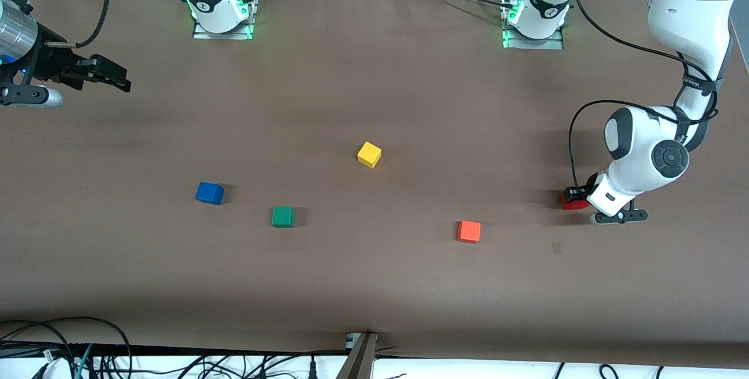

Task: Pass red block to right arm, stack on blue
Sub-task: 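Close the left gripper on the red cube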

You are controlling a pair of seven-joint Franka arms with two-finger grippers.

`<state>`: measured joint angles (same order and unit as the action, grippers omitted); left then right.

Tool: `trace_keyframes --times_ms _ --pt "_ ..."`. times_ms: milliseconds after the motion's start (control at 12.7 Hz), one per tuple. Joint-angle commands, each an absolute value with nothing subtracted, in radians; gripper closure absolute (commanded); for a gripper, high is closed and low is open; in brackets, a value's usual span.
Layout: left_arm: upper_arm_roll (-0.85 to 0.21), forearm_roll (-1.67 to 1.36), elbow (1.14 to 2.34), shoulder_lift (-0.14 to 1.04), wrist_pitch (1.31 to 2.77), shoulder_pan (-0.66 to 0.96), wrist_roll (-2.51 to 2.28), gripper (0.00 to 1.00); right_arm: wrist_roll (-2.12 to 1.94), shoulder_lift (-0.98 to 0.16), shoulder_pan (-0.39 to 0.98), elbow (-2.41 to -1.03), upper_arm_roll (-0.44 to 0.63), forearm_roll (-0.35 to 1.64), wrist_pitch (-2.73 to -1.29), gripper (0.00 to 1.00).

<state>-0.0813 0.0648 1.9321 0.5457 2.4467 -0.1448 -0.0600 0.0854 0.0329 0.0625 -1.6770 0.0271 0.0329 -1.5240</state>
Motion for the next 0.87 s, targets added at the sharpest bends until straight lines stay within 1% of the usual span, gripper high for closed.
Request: trace_keyframes --times_ms 0,315,552,788 --pt "-0.080 0.066 1.916 0.549 2.439 -0.143 -0.014 1.00 0.100 0.028 0.060 -1.660 0.026 0.029 -1.522 0.00" --pt "-0.080 0.066 1.916 0.531 2.430 -0.149 0.047 1.00 0.100 0.029 0.060 -1.660 0.020 0.032 -1.513 0.00" --pt "-0.081 0.067 1.916 0.508 2.395 -0.144 0.122 1.00 0.100 0.029 0.060 -1.660 0.020 0.032 -1.516 0.00" --pt "-0.081 0.067 1.913 0.485 2.375 -0.150 0.291 1.00 0.100 0.029 0.060 -1.660 0.020 0.034 -1.513 0.00"
